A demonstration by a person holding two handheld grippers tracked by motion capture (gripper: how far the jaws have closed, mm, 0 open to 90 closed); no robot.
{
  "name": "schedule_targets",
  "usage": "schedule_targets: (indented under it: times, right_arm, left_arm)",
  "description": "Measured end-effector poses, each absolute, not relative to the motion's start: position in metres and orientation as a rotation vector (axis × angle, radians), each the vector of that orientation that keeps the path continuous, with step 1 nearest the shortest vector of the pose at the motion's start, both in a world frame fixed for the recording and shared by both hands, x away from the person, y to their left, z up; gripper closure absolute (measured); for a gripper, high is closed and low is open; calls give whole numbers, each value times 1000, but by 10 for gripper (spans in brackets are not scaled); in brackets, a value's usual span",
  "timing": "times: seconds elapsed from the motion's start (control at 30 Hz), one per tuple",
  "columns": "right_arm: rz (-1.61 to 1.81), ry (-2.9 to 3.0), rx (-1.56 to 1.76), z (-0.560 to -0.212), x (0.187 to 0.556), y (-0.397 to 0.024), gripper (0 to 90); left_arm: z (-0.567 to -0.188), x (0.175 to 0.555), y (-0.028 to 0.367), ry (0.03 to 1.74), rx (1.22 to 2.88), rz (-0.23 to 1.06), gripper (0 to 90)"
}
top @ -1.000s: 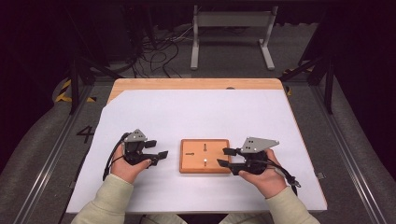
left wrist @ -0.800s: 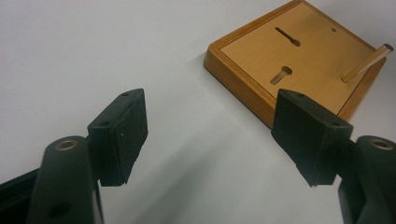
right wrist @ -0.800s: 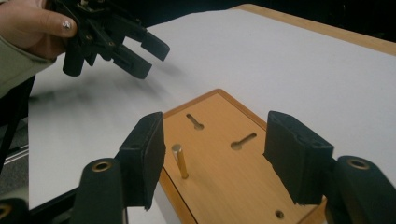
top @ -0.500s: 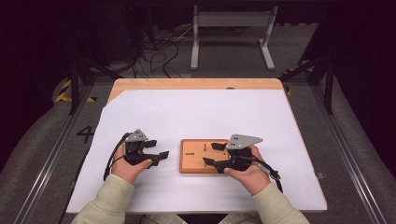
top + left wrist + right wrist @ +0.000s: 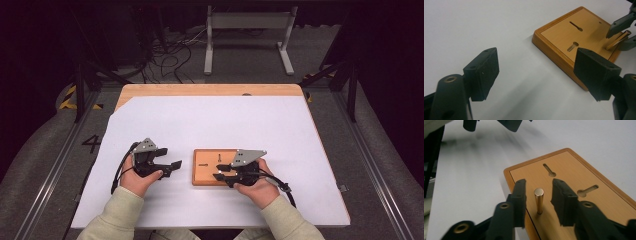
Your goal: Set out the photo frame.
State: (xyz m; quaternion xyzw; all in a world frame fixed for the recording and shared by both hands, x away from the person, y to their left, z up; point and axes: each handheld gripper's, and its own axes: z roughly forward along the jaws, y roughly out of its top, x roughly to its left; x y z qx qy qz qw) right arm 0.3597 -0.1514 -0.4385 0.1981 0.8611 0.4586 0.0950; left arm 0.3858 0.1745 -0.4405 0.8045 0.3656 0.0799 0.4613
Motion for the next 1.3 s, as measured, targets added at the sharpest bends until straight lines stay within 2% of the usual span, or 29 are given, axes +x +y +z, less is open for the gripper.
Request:
schedule_targets:
  times: [0.1,0.13,0.7,1.3]
  right_arm:
    - [1334,2543,544,-437,358,-151,824]
    - [1324,2549,531,-436,358,-151,836]
    - [1232,2514,373,-437,351,-148,837]
    - [1081,2403,172,-439,317,-142,840]
  left_arm:
    - [-441,386,174,902,1983,194,207]
    - [-441,386,174,902,1984,195,207]
    - [-441,386,173,899,1986,188,215]
    - [-436,386,164,859,1986,169,221]
